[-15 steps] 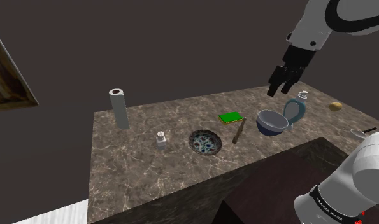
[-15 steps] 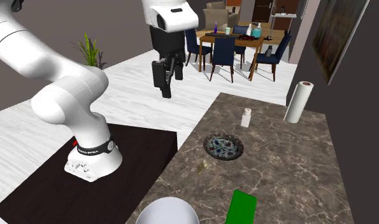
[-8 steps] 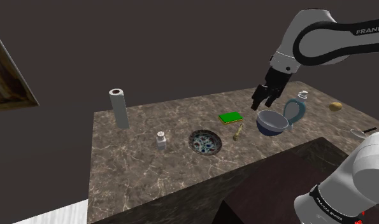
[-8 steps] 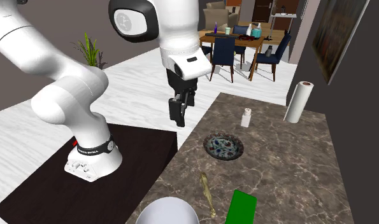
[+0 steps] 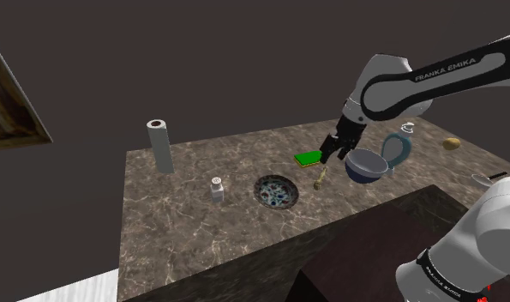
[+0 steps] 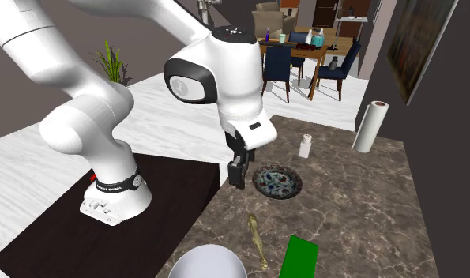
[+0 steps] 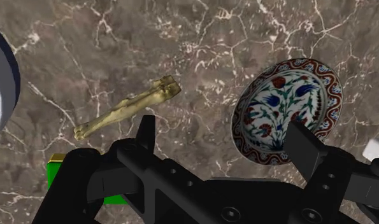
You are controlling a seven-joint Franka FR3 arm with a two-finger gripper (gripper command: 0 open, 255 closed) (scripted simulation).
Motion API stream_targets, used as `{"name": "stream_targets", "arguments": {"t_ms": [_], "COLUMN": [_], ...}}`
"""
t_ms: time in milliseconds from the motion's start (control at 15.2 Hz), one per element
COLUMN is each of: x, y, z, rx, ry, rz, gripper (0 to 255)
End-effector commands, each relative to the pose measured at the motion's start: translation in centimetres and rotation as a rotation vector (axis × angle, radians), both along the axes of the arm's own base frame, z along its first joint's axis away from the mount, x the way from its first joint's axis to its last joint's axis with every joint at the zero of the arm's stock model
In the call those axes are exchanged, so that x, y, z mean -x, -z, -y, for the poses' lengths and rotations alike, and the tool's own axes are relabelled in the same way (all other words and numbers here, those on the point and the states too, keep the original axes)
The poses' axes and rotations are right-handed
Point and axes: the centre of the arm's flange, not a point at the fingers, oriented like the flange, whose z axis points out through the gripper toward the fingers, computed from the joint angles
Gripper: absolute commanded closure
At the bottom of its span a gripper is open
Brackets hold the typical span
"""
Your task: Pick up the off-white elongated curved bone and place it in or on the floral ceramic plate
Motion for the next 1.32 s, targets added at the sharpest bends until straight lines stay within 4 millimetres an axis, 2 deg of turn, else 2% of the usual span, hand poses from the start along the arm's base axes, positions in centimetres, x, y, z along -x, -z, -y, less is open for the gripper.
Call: {"name": "stream_targets", "arguments": {"t_ms": [0, 396, 858, 924, 1254], "x": [-0.3, -0.5, -0.5, -0.5, -0.5], "y": [1.2, 4.2, 4.2, 4.2, 4.1], "z": [-0.1, -0.5, -0.5, -0.5, -0.5], "rx": [0.0, 0.0, 0.0, 0.0, 0.0], "ry": [0.002, 0.002, 0.002, 0.002, 0.002], "rz": [0.003, 0.003, 0.003, 0.003, 0.003], "gripper": [0, 0, 0, 255, 255]}}
